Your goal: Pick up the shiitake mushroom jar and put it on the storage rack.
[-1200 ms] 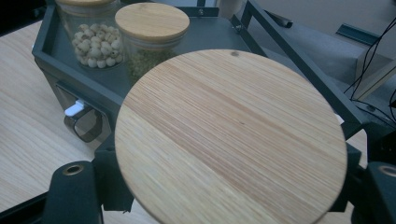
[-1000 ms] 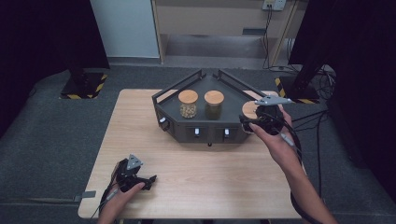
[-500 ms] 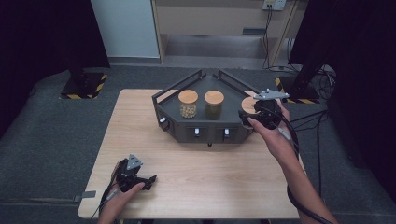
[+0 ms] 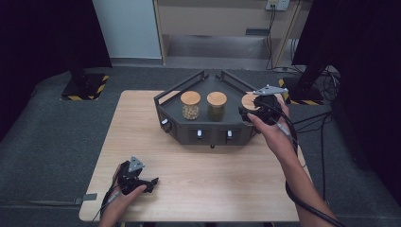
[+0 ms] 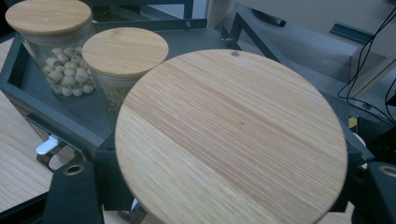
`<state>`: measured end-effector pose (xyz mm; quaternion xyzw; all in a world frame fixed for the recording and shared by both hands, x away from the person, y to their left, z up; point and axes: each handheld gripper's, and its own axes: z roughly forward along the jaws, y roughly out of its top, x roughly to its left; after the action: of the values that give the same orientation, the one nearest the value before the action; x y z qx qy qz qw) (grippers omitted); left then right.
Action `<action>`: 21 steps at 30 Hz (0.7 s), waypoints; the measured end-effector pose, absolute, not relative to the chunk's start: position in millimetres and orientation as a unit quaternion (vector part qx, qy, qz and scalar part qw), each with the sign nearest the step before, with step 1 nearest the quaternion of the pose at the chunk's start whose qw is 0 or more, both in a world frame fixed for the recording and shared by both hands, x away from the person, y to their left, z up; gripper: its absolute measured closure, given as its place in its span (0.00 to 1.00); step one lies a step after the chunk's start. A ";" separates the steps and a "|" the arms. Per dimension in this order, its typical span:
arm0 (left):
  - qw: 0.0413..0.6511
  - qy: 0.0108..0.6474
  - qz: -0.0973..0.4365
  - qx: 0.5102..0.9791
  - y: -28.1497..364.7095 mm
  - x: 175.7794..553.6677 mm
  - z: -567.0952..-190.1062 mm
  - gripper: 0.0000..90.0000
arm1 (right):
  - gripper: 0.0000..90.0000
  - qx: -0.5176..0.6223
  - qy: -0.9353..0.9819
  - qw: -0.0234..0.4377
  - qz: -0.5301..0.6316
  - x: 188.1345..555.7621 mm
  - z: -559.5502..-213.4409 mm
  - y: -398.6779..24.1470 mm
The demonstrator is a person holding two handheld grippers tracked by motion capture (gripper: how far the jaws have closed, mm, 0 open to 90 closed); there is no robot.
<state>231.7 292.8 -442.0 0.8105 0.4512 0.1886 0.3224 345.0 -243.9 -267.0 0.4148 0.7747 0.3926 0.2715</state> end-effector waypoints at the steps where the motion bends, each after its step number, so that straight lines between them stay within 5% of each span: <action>1: 0.322 0.451 0.188 0.811 292.8 231.7 -441.9 0.00 | 0.29 0.416 0.775 0.271 0.392 345.7 -266.6 -243.1; 21: 0.323 0.452 0.189 0.810 292.7 231.5 -442.2 0.00 | 0.29 0.425 0.771 0.271 0.390 363.3 -261.5 -233.5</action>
<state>231.5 292.7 -442.2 0.8099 0.4517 0.1889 0.3231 363.3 -233.5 -261.5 0.4246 0.7708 0.3903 0.2708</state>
